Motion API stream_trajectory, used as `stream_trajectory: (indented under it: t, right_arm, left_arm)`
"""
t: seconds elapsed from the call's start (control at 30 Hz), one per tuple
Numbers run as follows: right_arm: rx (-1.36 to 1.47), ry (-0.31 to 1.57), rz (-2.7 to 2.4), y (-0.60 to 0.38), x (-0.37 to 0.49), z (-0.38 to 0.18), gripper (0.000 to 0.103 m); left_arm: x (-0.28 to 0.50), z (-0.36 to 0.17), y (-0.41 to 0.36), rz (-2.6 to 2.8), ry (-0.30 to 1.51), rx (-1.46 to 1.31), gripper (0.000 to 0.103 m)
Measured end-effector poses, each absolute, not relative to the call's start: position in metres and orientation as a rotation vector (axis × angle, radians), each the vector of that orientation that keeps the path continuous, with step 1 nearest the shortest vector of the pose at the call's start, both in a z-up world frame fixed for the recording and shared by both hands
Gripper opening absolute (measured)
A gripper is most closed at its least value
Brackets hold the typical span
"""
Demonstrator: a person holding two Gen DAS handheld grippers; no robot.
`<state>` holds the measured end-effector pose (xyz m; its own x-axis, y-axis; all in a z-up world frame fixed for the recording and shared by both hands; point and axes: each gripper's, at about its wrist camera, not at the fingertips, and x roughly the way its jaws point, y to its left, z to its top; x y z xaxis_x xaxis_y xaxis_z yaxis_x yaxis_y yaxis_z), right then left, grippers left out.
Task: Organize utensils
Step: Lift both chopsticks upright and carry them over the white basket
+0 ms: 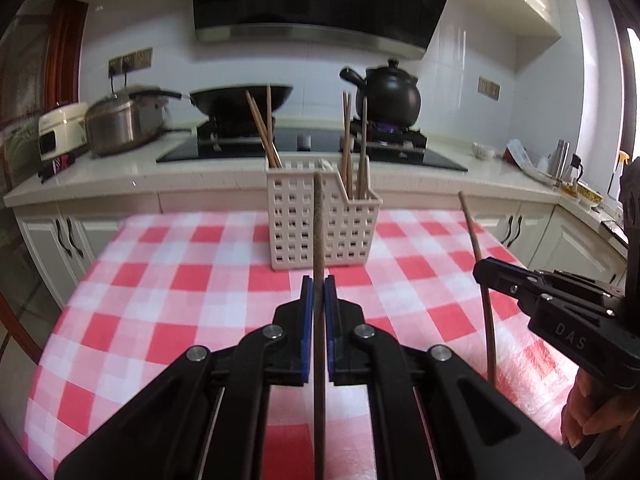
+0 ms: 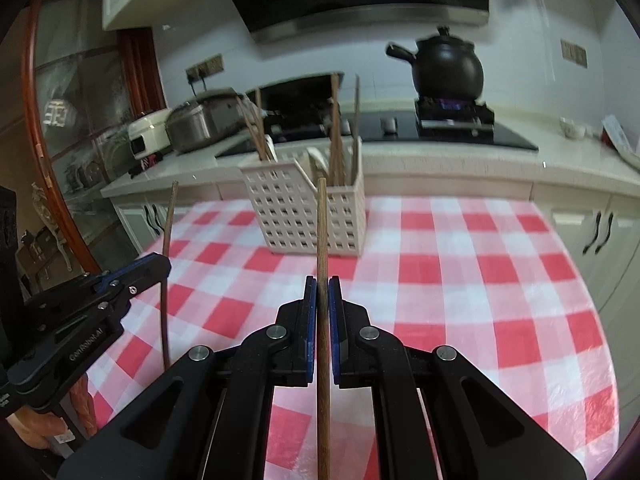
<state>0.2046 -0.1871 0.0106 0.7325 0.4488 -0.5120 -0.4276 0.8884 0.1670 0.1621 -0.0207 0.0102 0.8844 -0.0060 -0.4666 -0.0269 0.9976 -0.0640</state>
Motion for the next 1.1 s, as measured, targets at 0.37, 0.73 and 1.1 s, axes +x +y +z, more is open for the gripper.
stream_trajectory:
  t: [0.37,0.73,1.1]
  right_arm:
    - [0.003,0.433,0.507,-0.176,0.182,0.038,0.006]
    - [-0.025,0.35,0.508,-0.169,0.179,0.057,0.006]
    - [-0.034,0.277,0.506,-0.162,0.183,0.076,0.006]
  left_arm:
    - [0.134,0.035,-0.02,0.026,0.317,-0.041,0.005]
    - [0.134,0.046,-0.018,0.026,0.29,-0.027,0.005]
    - [0.141,0.065,-0.01,0.037,0.234,-0.028,0.005]
